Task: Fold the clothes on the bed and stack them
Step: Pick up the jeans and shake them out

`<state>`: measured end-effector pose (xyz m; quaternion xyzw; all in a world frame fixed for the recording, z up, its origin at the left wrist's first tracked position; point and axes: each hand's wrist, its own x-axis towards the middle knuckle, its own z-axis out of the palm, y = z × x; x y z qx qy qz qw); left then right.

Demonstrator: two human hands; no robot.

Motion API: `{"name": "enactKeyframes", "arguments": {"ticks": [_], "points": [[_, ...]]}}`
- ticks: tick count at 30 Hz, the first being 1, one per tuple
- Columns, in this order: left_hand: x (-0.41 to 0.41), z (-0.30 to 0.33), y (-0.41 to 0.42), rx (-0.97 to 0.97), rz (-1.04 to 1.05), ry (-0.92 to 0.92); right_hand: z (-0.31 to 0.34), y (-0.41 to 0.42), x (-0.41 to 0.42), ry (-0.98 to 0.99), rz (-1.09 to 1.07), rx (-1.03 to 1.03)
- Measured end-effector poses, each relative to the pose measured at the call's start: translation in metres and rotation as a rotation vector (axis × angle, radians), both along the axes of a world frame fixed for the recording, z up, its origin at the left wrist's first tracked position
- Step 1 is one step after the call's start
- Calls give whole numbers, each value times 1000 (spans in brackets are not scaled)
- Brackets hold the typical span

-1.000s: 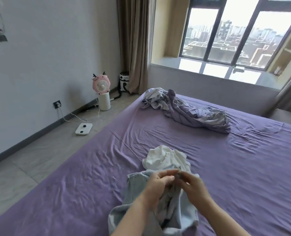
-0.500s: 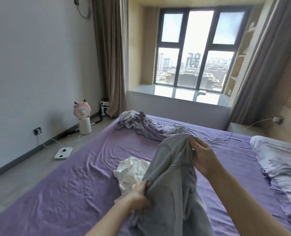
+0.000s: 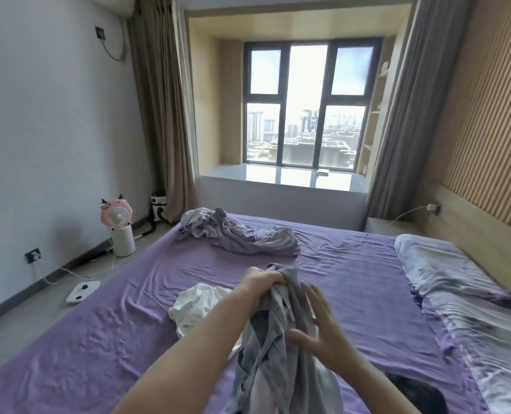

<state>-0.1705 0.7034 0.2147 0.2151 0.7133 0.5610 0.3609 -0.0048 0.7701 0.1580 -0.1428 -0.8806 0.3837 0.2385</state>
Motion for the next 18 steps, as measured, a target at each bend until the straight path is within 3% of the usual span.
{"name": "enactKeyframes", "arguments": {"ticks": [2, 4, 8, 13, 16, 18], "points": [[6, 11, 5, 59, 11, -160, -9, -13, 20, -20, 85, 147], [12, 20, 9, 77, -62, -233, -10, -19, 26, 108, 76, 263], [33, 40, 5, 191, -303, -400, 22, -8, 24, 248, -240, 330], [35, 17, -22, 163, -411, -56, 54, 17, 27, 241, -367, 116], [36, -2, -42, 194, -463, 17, 65, 20, 24, 201, -368, 135], [31, -15, -52, 74, -439, 227, 69, 21, 23, 186, -367, 122]]}}
